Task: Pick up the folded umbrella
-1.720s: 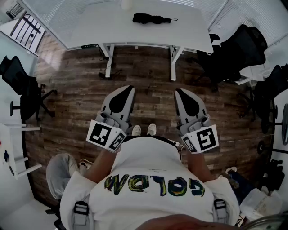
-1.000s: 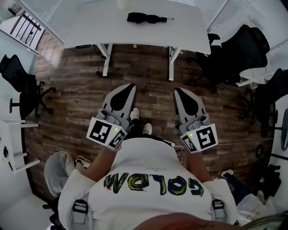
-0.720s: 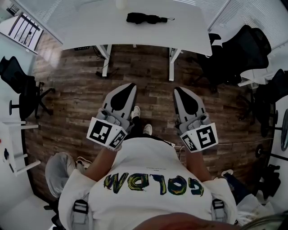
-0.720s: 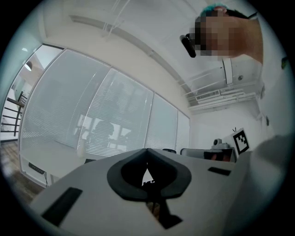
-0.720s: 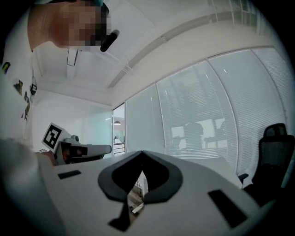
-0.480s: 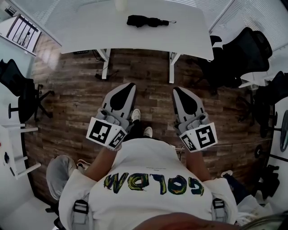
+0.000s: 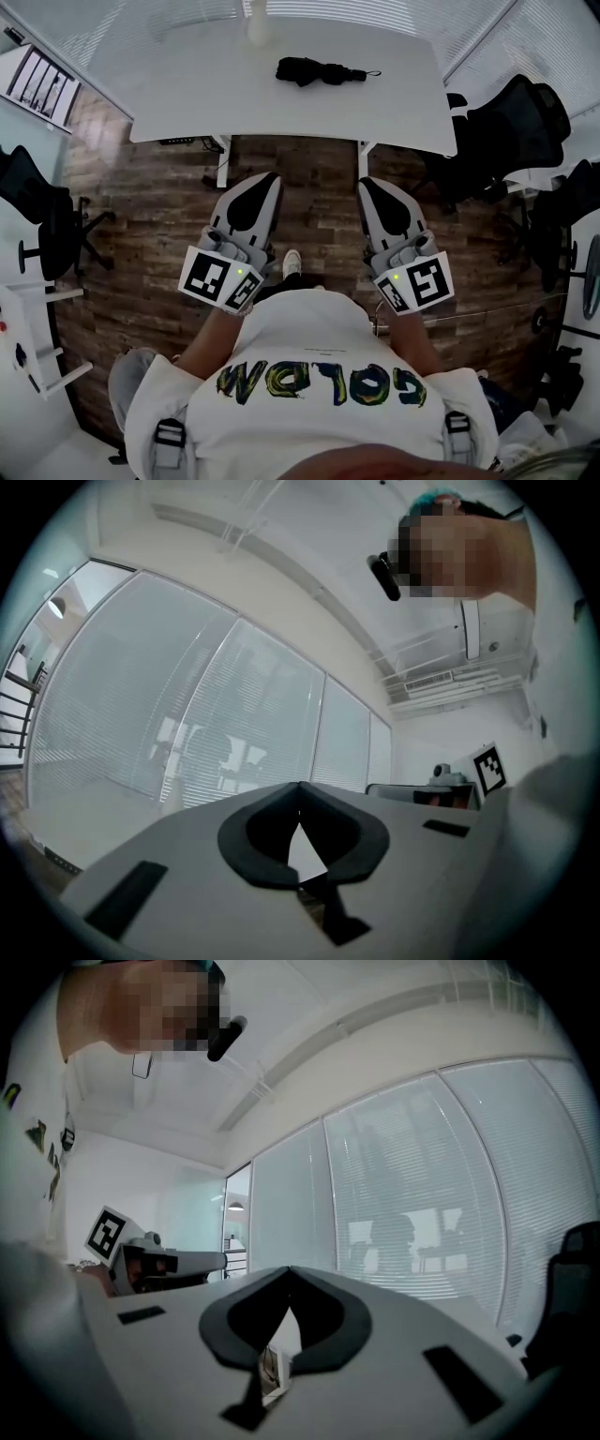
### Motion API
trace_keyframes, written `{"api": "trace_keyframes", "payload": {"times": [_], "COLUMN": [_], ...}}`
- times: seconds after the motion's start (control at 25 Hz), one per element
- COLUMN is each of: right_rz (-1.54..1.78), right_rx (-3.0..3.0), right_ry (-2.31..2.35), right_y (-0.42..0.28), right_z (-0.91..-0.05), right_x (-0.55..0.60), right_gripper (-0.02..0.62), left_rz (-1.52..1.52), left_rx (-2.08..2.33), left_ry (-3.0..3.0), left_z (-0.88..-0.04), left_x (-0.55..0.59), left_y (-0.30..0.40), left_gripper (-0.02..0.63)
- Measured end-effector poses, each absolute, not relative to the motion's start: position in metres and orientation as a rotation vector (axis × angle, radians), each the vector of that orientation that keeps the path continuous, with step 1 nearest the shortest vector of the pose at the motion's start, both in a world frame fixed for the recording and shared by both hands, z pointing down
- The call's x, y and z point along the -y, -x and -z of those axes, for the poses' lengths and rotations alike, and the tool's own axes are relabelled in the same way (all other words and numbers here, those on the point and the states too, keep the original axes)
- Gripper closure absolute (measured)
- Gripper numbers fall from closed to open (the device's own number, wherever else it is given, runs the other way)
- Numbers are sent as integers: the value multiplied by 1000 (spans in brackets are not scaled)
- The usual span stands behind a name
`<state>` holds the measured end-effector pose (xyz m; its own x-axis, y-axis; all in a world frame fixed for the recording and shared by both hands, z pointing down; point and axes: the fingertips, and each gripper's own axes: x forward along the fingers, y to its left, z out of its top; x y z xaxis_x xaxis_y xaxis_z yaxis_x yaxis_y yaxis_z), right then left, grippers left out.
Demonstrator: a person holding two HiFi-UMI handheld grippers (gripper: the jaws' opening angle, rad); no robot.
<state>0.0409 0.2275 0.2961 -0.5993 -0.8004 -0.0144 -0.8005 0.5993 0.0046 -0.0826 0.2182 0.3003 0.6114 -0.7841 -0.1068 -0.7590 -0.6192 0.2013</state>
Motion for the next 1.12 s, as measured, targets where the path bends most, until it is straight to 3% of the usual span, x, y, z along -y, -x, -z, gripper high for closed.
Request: {"api": "trace_keyframes", "payload": {"times": [0.52, 1.12], "right_rz": [31, 8], "right_rx": [-2815, -2794], "right_ry": [1444, 1453], "right_y": [-1, -30], "right_z": [-310, -308], "right_x": [-155, -57], "right_gripper": [584, 584], "left_rz": [275, 260], "left_rx": [1248, 1247], "left_ry": [-2677, -2700], "left_z": [-312, -308], "left_x": [-141, -40], "left_y": [119, 92], "left_gripper": [595, 595]}}
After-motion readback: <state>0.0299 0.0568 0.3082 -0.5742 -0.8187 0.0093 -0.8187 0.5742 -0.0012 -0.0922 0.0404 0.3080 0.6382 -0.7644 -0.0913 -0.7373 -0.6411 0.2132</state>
